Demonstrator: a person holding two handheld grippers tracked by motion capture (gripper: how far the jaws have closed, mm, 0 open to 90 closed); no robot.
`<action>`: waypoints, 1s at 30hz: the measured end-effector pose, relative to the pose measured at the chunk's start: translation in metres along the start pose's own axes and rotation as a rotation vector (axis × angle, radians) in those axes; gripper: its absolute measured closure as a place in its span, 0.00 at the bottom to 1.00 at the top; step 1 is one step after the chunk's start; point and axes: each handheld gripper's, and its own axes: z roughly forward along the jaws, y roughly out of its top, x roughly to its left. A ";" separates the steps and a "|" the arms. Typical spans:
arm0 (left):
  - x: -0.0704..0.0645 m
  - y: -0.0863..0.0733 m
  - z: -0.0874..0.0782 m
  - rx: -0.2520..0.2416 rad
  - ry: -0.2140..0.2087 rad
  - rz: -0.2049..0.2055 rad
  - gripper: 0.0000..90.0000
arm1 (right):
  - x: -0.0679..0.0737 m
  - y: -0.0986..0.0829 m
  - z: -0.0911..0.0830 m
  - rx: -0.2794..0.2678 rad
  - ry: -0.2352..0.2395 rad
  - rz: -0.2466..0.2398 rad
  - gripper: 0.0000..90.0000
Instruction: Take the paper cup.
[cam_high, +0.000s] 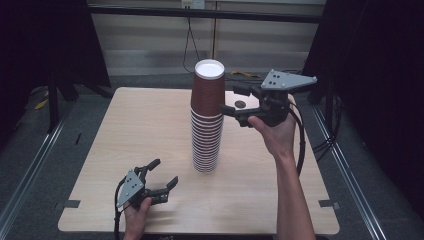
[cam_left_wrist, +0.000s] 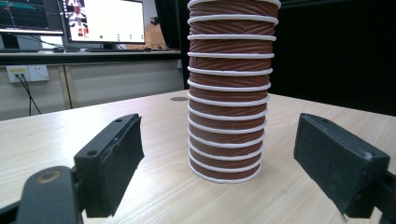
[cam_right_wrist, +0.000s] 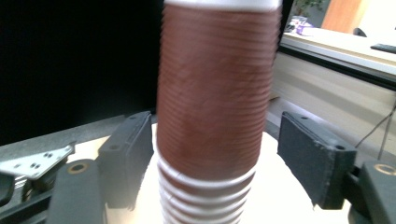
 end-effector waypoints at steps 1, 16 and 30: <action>0.000 0.000 0.000 0.000 0.000 0.000 0.17 | -0.001 0.003 0.001 -0.001 0.003 0.001 0.29; 0.000 0.000 0.000 -0.001 -0.001 0.000 0.17 | -0.008 0.038 0.024 0.087 0.066 -0.016 0.21; 0.000 0.000 0.000 -0.001 -0.002 0.000 0.17 | -0.012 0.062 0.042 0.174 0.082 -0.048 0.20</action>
